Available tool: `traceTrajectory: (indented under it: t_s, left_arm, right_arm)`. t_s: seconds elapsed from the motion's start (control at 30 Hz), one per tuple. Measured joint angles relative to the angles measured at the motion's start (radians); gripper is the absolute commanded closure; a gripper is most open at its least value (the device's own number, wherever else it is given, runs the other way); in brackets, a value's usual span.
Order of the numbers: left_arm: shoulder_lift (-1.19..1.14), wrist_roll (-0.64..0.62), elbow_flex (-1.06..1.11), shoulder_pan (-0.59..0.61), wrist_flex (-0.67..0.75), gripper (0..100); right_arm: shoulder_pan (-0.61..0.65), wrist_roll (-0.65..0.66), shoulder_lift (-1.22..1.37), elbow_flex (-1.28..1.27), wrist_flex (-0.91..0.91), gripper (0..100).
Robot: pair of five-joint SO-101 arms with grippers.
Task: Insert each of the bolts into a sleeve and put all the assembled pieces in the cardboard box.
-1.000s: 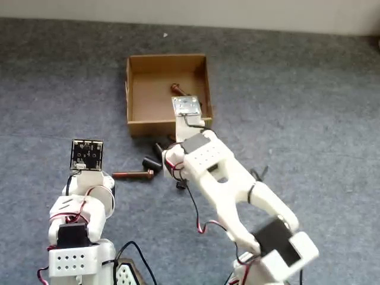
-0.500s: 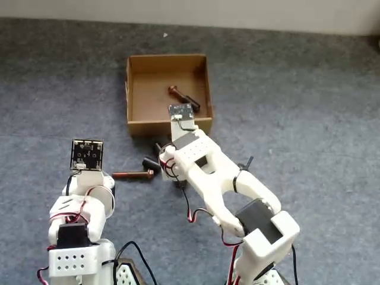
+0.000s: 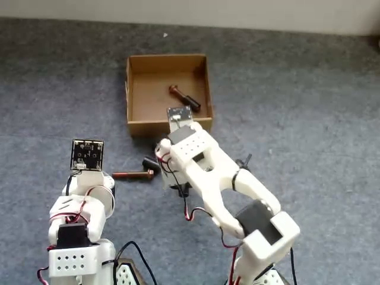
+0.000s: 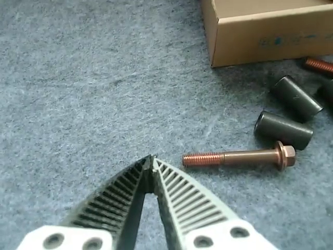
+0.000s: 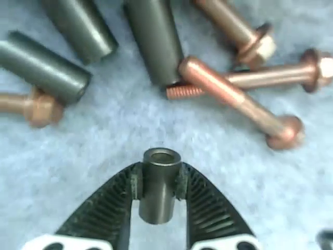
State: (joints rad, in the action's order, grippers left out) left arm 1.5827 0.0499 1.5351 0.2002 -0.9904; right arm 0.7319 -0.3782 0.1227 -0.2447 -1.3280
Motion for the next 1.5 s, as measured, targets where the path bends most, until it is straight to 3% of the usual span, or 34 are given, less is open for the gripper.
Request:
traceTrajectory:
  t_s: [0.27,0.67,0.93,1.2,1.5]
  left_arm:
    - [0.000,0.087,0.000,0.000,0.000,99]
    - [-0.002,0.224,-0.077,-0.021,-0.006,97]
    - [-0.011,0.338,-0.325,-0.153,-0.233,96]
    - [-0.404,0.497,-0.500,-0.256,-0.296,89]
    - [-0.891,0.694,-0.652,-0.324,-0.296,88]
  right_arm:
    - [-0.066,0.120,-0.367,-0.118,-0.074,99.4]
    - [-0.293,0.189,-0.758,-0.606,0.233,99.4]
    - [-0.390,0.189,-0.790,-0.724,0.405,99.4]
    - [-0.454,0.189,-0.790,-0.733,0.457,99.4]
    - [-0.470,0.189,-0.790,-0.733,0.460,99.4]
